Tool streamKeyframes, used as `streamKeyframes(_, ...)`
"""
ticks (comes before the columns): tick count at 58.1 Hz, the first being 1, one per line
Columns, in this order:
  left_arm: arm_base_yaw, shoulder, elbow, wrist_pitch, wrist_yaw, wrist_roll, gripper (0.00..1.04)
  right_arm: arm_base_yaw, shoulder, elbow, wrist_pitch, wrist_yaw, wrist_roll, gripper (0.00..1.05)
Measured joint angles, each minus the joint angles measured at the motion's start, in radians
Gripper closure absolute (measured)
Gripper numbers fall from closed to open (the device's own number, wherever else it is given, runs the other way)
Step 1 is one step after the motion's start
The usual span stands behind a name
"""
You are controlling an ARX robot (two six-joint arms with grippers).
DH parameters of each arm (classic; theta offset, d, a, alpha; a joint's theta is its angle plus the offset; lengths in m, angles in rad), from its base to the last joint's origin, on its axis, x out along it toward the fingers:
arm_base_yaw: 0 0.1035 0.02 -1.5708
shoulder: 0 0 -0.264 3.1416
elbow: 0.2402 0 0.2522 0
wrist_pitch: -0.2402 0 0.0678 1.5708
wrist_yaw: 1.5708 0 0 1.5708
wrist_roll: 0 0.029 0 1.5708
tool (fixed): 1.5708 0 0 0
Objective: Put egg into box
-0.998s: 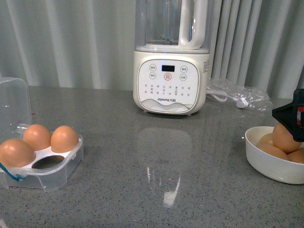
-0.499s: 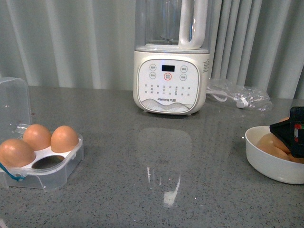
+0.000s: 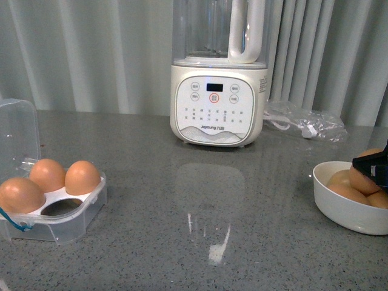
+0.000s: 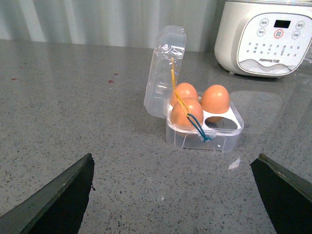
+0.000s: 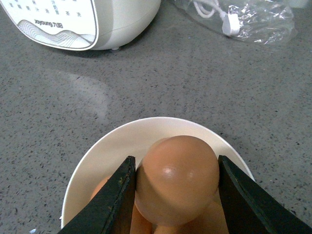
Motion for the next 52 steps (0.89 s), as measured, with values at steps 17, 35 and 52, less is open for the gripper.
streamKeyframes(17, 0.000, 0.000, 0.000, 0.000, 0.000, 0.000, 0.07, 0.016, -0.076, 0.000, -0.049, -0.004, -0.003, 0.65)
streamKeyframes(35, 0.000, 0.000, 0.000, 0.000, 0.000, 0.000, 0.07, 0.025, -0.129, 0.010, -0.070, -0.006, -0.027, 0.66)
streamKeyframes(52, 0.000, 0.000, 0.000, 0.000, 0.000, 0.000, 0.07, -0.003, -0.114, 0.025, -0.066, -0.033, -0.029, 0.66)
